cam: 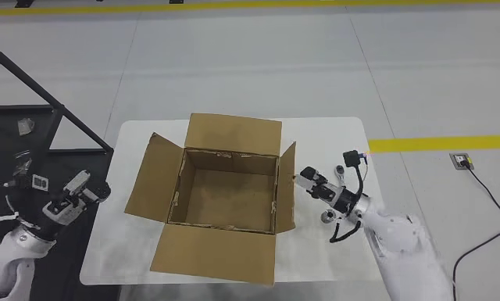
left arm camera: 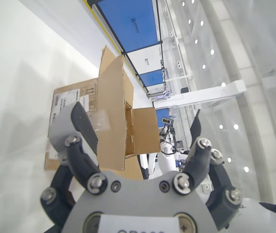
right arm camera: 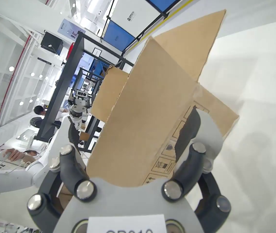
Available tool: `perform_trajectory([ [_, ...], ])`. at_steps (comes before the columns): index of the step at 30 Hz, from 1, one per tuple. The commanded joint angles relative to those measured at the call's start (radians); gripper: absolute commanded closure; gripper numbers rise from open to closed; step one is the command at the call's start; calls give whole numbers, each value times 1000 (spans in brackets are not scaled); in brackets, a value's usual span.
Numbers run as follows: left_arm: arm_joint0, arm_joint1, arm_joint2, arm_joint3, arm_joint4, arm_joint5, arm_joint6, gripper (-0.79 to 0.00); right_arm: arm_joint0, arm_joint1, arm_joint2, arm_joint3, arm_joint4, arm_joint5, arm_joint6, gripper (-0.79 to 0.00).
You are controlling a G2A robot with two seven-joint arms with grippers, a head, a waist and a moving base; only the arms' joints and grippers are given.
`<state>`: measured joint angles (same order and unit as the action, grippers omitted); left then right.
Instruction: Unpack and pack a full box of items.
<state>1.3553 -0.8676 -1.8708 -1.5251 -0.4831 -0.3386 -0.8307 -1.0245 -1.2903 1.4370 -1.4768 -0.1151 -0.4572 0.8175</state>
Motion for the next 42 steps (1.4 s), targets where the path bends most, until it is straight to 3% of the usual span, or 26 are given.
perform_trajectory([
  [1, -18, 2, 12, -30, 102, 0, 29, -785, 7, 6, 1, 15, 70, 5, 106, -785],
  [7, -110, 7, 108, -66, 301, 1, 11, -785, -5, 29, 39, 62, 214, -47, 294, -785],
  [13, -235, 8, 192, 15, 353, 21, -36, -785, -78, 47, 77, 52, 256, -108, 322, -785],
  [15, -266, 7, 213, 38, 361, 30, -38, -680, -103, 52, 86, 48, 260, -111, 310, -785],
  [16, -277, 7, 223, 46, 365, 31, -45, -474, -113, 54, 89, 46, 259, -113, 306, -785],
  [17, -288, 7, 232, 54, 370, 33, -47, -339, -121, 56, 90, 46, 259, -113, 304, -785],
  [18, -297, 6, 241, 62, 379, 35, -48, -302, -128, 58, 90, 46, 259, -110, 305, -785],
  [21, -322, 5, 268, 84, 398, 41, -42, -299, -141, 63, 83, 43, 251, -107, 307, -785],
  [28, -355, 2, 308, 111, 444, 56, -15, -157, -164, 73, 68, 33, 236, -111, 291, -785],
  [29, -357, 2, 311, 112, 449, 58, -10, -3, -164, 75, 65, 36, 235, -112, 291, -785],
  [42, -342, 1, 304, 117, 475, 55, 81, 0, -136, 89, 20, 92, 243, -123, 290, -785],
])
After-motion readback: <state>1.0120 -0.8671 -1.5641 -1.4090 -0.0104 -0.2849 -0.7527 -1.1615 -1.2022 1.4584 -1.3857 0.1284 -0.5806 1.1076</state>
